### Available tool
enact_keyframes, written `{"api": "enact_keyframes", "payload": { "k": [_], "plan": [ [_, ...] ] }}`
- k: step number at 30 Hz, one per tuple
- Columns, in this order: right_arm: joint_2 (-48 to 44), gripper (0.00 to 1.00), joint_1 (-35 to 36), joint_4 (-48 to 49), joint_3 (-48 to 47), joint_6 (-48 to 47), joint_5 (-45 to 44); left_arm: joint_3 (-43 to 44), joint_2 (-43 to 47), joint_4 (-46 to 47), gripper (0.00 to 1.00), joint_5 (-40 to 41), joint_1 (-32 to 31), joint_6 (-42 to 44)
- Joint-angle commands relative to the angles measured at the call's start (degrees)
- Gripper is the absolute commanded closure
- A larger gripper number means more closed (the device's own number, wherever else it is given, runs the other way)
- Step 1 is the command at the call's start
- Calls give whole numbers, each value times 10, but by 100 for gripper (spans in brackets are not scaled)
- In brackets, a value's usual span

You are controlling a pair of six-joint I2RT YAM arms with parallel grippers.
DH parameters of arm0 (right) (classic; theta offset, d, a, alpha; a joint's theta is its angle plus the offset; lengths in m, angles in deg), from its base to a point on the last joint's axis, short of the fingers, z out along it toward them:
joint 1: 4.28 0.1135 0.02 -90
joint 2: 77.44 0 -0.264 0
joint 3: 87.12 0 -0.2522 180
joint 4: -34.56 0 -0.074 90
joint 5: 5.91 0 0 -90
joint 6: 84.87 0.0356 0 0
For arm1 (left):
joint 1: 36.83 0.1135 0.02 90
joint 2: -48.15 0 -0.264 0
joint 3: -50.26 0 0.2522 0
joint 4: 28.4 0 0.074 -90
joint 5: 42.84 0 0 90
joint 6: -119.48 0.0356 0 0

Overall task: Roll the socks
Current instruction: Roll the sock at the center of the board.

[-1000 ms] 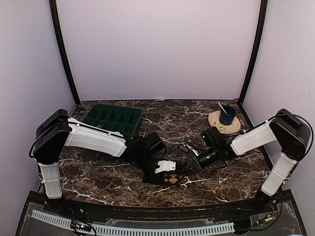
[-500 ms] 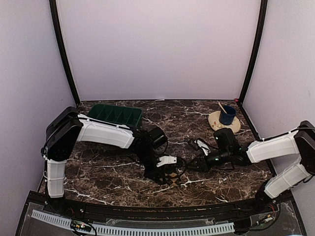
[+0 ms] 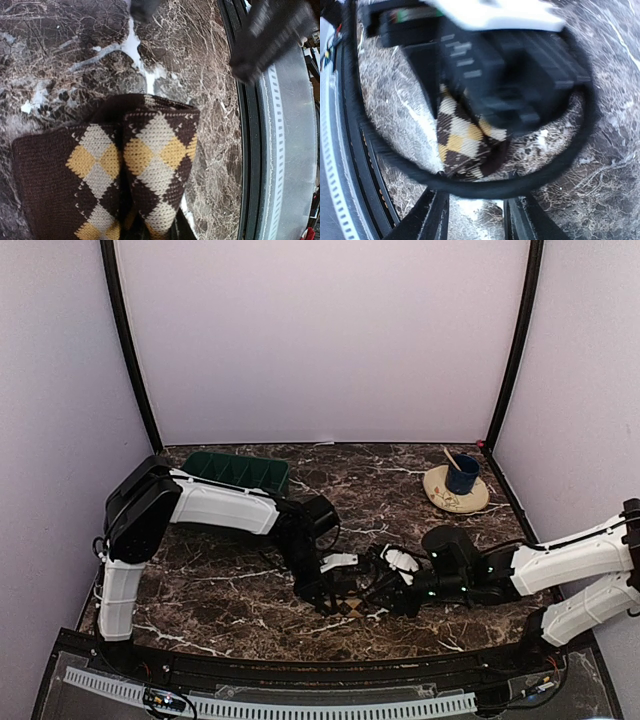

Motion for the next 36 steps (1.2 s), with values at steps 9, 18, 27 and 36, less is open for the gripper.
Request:
{"api": "enact_keyframes", "payload": {
  "k": [9, 18, 27, 36],
  "plan": [
    [39, 61, 88, -17, -42, -77, -120, 9, -48, -75, 93, -15, 8, -4],
    [101, 56, 100, -45, -96, -131, -134, 14, -52, -80, 93, -27, 14, -2],
    [141, 55, 101, -52, -123, -169, -129, 19, -63, -84, 93, -27, 16, 0],
    [169, 55, 104, -69, -144, -186, -107, 23, -67, -87, 93, -50, 19, 0]
  ]
}}
